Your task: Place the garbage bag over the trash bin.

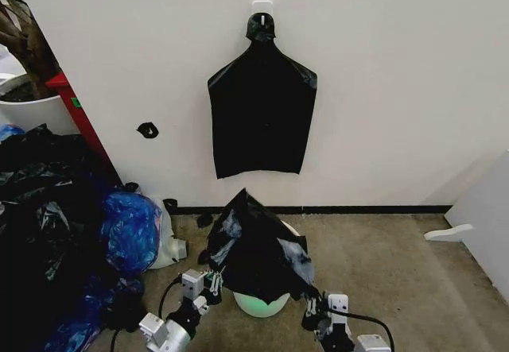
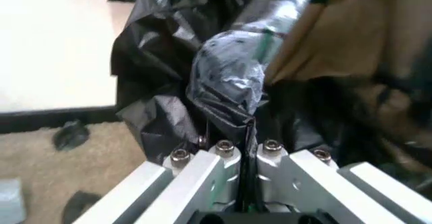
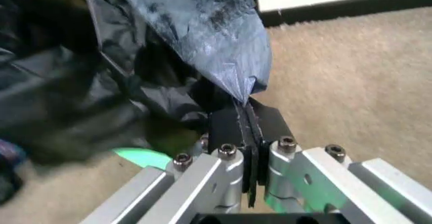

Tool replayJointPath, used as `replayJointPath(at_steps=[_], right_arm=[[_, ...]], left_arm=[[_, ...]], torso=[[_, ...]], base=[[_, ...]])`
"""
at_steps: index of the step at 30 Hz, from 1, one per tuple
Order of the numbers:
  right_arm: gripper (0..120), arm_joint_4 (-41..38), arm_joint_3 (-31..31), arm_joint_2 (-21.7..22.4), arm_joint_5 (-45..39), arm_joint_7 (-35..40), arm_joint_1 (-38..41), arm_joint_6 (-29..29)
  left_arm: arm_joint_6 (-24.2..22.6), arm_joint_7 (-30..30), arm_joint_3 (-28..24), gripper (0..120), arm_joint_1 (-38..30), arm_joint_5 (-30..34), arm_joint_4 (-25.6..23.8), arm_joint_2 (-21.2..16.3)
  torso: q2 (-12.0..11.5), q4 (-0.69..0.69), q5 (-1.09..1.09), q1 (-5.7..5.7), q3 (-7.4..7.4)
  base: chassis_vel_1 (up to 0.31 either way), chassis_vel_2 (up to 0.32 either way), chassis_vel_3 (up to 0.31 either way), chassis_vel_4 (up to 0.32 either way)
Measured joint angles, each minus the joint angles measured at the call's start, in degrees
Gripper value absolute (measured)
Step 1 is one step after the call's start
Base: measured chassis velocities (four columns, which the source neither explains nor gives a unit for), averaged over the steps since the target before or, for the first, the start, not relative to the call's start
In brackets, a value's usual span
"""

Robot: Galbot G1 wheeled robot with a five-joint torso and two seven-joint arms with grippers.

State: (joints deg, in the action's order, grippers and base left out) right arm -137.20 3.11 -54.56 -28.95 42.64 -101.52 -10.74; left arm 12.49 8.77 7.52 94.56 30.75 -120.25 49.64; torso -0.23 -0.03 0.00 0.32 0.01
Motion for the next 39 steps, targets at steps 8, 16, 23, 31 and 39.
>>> replayJointPath(at_steps=[8, 16, 23, 31, 39], right_arm=[[0, -0.09, 0.09, 2.1, -0.77, 2.73, -0.27, -4.24], [0, 1.81, 2.76, 1.74, -1.95, 3.07, 2.82, -7.09], [0, 4.93, 3.94, 1.66, -2.02, 3.32, 5.26, -9.31], [0, 10.81, 4.3, 0.67, -1.21, 3.27, 9.51, -10.43], [0, 14.1, 4.25, 0.47, 2.82, 1.53, 10.72, -10.63]], left_arm=[[-6.07, 7.88, -1.16, 0, 0.16, 0.64, -1.87, -0.84], [-13.13, 11.97, -2.15, 0, -1.93, 2.65, -3.22, -1.35], [-14.84, 12.66, -4.13, 0, -3.93, 3.35, -1.52, -0.4], [-17.47, 13.28, -8.78, 0, -9.56, 3.86, 3.33, 2.71], [-18.08, 13.53, -9.37, 0, -11.03, 4.68, 4.54, 4.03]], torso=[[0.0, 0.01, 0.0, 0.0, 0.0], [0.0, 0.0, 0.0, 0.0, 0.01], [0.0, 0.01, 0.0, 0.0, 0.01], [0.0, 0.01, 0.01, 0.0, 0.01], [0.0, 0.0, 0.01, 0.0, 0.01]], base=[[0.0, 0.0, 0.0, 0.0], [0.0, 0.0, 0.0, 0.0], [0.0, 0.0, 0.0, 0.0], [0.0, 0.0, 0.0, 0.0], [0.0, 0.0, 0.0, 0.0]])
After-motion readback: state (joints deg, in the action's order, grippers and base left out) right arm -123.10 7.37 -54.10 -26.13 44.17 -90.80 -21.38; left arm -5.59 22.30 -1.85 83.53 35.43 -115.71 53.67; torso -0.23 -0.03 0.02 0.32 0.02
